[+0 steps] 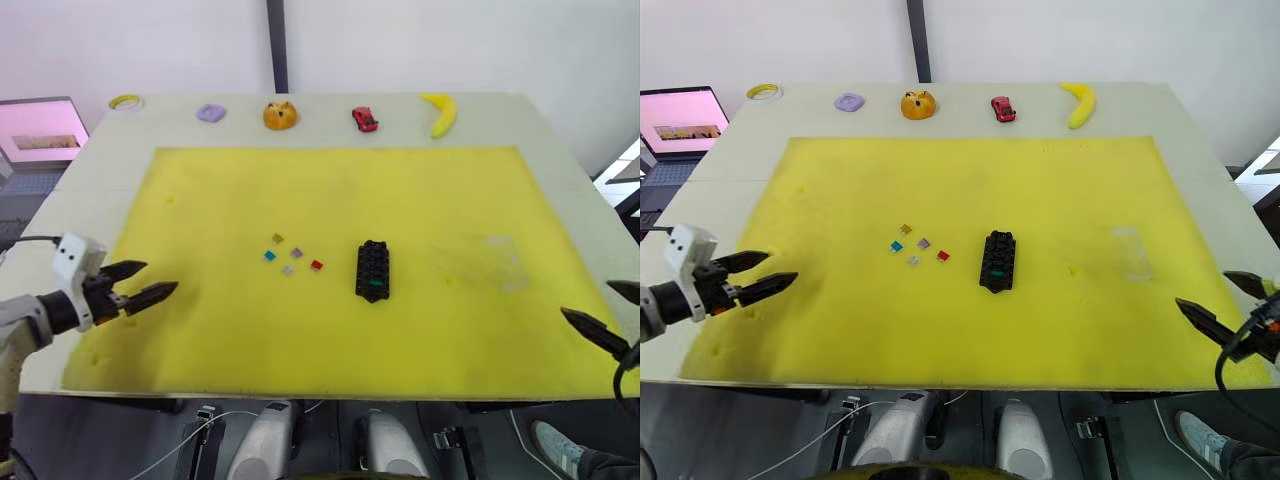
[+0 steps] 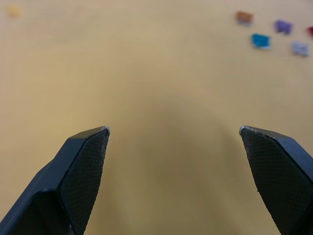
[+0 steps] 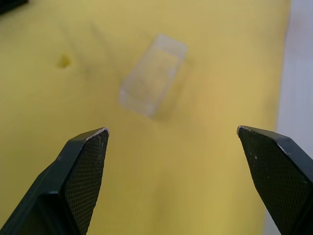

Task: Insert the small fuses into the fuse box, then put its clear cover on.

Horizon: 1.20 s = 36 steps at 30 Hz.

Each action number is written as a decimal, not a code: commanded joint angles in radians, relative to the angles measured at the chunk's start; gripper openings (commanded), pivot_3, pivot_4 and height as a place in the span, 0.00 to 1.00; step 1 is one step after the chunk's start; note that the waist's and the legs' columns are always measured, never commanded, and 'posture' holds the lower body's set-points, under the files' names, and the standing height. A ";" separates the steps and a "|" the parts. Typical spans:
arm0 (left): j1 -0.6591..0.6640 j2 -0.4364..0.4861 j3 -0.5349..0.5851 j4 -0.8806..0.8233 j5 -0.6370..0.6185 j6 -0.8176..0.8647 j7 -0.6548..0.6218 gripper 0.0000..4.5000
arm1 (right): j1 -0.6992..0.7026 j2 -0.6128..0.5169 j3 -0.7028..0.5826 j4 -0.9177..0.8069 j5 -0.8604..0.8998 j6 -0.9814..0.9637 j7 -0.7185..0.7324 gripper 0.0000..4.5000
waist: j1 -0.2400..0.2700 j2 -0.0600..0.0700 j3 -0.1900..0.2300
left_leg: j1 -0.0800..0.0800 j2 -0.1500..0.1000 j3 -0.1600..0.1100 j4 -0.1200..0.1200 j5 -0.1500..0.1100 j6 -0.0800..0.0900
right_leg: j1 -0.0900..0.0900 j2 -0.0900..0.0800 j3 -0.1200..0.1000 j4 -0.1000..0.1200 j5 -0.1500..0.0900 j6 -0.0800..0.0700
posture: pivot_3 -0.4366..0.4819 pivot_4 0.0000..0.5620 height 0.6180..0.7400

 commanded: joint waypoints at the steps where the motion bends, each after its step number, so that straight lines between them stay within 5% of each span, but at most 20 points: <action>1: 0.003 -0.005 -0.043 -0.152 -0.087 0.100 0.016 1.00 | -0.042 -0.023 0.036 -0.144 0.074 0.046 -0.021 0.99 | 0.001 0.000 0.000 | 0.000 0.000 0.000 0.000 0.000 0.000 | 0.000 0.000 0.000 0.000 0.000 0.000 | 0.48 0.27 0.96; 7: -0.055 -0.114 -0.027 -0.269 -0.337 0.352 0.170 1.00 | -0.182 -0.022 0.167 -0.347 0.248 0.176 -0.130 0.99 | 0.001 0.000 0.000 | 0.000 0.000 0.000 -0.001 0.002 0.002 | 0.000 0.000 0.000 0.000 0.000 0.000 | 0.48 0.27 0.96; 14: -0.121 -0.400 -0.130 -0.291 -0.484 0.484 0.467 1.00 | -0.394 0.060 0.486 -0.505 0.466 0.288 -0.321 0.99 | 0.005 -0.002 0.000 | 0.000 -0.001 0.000 0.000 0.002 0.003 | 0.001 0.000 -0.001 -0.001 0.002 0.004 | 0.48 0.27 0.96; 21: -0.137 -0.605 -0.111 -0.284 -0.600 0.505 0.715 1.00 | -0.368 0.003 0.508 -0.511 0.484 0.280 -0.299 0.99 | 0.004 -0.003 -0.001 | 0.000 -0.001 0.000 0.003 0.001 0.004 | 0.003 0.001 -0.001 -0.002 0.003 0.005 | 0.48 0.27 0.96; 36: -0.062 -0.576 -0.101 -0.284 -0.828 0.453 0.937 1.00 | -0.360 -0.031 0.632 -0.420 0.291 0.135 -0.204 0.99 | 0.004 -0.002 -0.001 | 0.001 -0.001 0.000 0.006 0.000 0.005 | 0.006 0.001 -0.001 -0.002 0.003 0.005 | 0.48 0.27 0.96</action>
